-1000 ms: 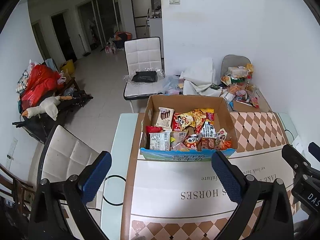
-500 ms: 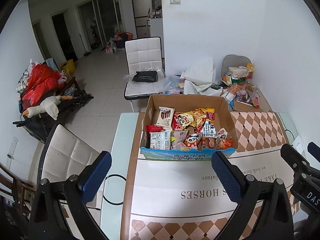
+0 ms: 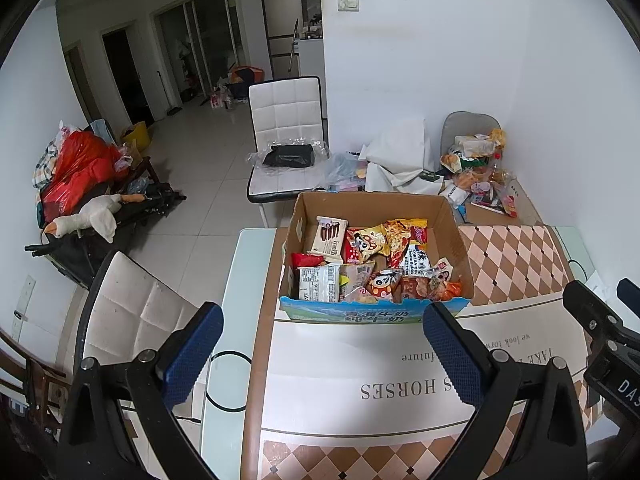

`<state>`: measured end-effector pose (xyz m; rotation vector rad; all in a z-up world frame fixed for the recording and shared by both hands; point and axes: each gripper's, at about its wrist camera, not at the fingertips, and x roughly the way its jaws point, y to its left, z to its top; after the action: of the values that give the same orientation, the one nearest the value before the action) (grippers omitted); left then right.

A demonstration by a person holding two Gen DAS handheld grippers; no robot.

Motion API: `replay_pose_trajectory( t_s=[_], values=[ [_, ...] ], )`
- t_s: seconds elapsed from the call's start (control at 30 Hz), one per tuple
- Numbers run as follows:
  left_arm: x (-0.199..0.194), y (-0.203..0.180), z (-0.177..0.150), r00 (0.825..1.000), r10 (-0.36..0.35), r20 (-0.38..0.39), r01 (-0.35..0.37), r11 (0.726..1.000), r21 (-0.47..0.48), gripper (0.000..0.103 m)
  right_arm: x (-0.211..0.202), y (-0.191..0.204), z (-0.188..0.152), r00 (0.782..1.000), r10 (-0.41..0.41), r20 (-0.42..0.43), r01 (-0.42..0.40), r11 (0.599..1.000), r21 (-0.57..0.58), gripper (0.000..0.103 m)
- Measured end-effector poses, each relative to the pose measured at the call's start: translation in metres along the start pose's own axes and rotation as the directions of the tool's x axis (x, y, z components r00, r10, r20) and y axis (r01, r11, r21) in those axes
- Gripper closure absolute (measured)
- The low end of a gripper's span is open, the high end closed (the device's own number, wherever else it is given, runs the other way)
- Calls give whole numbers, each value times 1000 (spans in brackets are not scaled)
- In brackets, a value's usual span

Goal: Organize snacks

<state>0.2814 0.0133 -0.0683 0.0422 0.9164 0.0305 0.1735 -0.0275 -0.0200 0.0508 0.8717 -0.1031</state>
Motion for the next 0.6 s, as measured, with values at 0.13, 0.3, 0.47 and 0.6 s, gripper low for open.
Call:
replay_pose_trajectory(
  t_s=[0.13, 0.3, 0.47, 0.6],
  values=[
    [0, 0, 0, 1000, 0, -1, 0, 1000, 2, 1, 0, 0, 0, 1000, -1, 0, 1, 1000, 0, 2],
    [0, 0, -1, 1000, 0, -1, 0, 1000, -1, 1, 0, 0, 0, 1000, -1, 1, 1, 1000, -1, 2],
    [0, 0, -1, 1000, 1, 1, -1, 1000, -1, 1, 0, 0, 0, 1000, -1, 1, 1, 1000, 2, 2],
    [0, -4, 4, 1000, -5, 4, 5, 1000, 6, 1, 0, 0, 0, 1000, 0, -2, 0, 1000, 3, 2]
  ],
)
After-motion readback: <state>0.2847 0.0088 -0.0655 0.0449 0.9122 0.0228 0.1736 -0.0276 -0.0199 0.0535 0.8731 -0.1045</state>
